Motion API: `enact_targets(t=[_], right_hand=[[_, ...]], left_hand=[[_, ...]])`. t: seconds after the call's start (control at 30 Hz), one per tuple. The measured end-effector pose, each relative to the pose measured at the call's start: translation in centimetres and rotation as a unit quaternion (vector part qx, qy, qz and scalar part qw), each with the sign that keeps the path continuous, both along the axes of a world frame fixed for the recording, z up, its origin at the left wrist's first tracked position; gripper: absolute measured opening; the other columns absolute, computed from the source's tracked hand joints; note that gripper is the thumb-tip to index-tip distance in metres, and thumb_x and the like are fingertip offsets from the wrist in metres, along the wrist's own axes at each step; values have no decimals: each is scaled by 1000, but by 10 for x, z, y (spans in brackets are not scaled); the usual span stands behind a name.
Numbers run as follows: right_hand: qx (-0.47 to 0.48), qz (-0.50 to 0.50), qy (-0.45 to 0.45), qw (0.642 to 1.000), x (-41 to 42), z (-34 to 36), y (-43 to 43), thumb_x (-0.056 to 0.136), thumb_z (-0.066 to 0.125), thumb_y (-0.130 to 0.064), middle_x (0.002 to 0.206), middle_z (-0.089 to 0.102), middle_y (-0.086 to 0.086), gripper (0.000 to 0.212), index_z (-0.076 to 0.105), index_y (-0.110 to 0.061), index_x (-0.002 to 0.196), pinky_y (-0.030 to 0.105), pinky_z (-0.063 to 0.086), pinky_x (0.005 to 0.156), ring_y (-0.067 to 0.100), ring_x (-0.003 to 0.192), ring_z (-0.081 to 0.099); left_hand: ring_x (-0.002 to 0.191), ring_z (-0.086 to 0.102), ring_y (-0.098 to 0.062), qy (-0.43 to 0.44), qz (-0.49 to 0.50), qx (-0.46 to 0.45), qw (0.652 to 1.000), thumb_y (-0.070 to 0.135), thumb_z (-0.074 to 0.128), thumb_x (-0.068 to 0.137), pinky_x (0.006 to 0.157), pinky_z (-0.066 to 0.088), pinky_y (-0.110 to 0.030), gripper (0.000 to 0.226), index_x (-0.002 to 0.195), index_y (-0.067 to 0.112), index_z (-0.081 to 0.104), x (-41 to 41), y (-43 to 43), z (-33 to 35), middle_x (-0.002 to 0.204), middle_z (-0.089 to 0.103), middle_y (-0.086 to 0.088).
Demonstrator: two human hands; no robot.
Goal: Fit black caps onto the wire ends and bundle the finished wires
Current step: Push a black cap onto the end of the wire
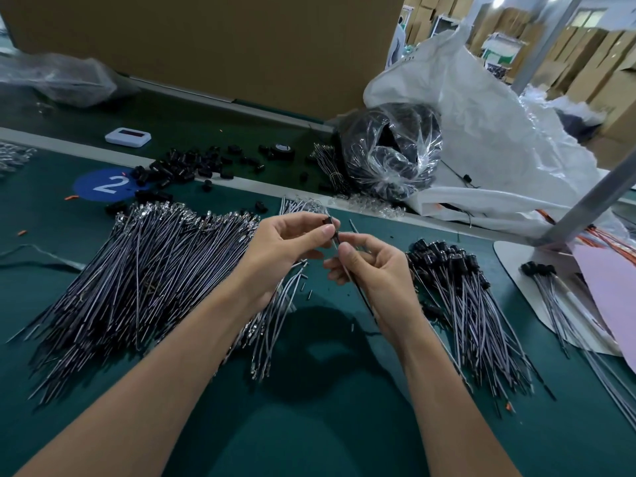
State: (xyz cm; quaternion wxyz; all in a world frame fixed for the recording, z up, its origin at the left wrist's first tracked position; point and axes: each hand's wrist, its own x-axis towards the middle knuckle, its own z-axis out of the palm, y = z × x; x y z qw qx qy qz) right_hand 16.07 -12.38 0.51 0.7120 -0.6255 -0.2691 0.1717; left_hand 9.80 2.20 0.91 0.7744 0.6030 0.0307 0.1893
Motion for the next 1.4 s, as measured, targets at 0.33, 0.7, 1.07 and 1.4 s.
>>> enact_targets(t=[0.33,0.7,1.07,1.4], right_hand=[[-24,-22,-44,998,-3,-2,2,90,63,-1,67,72,9,11,71,-5,83,20,50,55,16,56,66],[-19,-51,-62,997,-4,-8,6,90,65,-1,69,73,10,10,70,-7,83,20,50,55,18,58,68],[-13,-50,-68,996,-7,-7,7,92,60,1,71,74,7,14,68,-7,84,22,52,57,19,63,71],[-20,-77,-103,992,-6,-7,7,91,62,0,76,75,4,12,73,-5,89,19,52,62,15,66,71]], left_hand=[[74,66,-10,-3,37,46,998,29,74,70,71,55,-21,23,89,16,77,1,-6,-2,80,75,-2],[78,69,-13,-32,77,-57,995,28,79,62,67,55,-21,14,75,23,79,-1,-5,1,84,76,-3],[81,71,-13,-39,57,-74,995,21,75,68,71,55,-20,12,79,20,79,-2,-4,2,86,77,-3],[84,70,-14,-27,54,-76,995,20,68,76,70,53,-20,16,89,16,76,-3,-3,3,93,76,-3]])
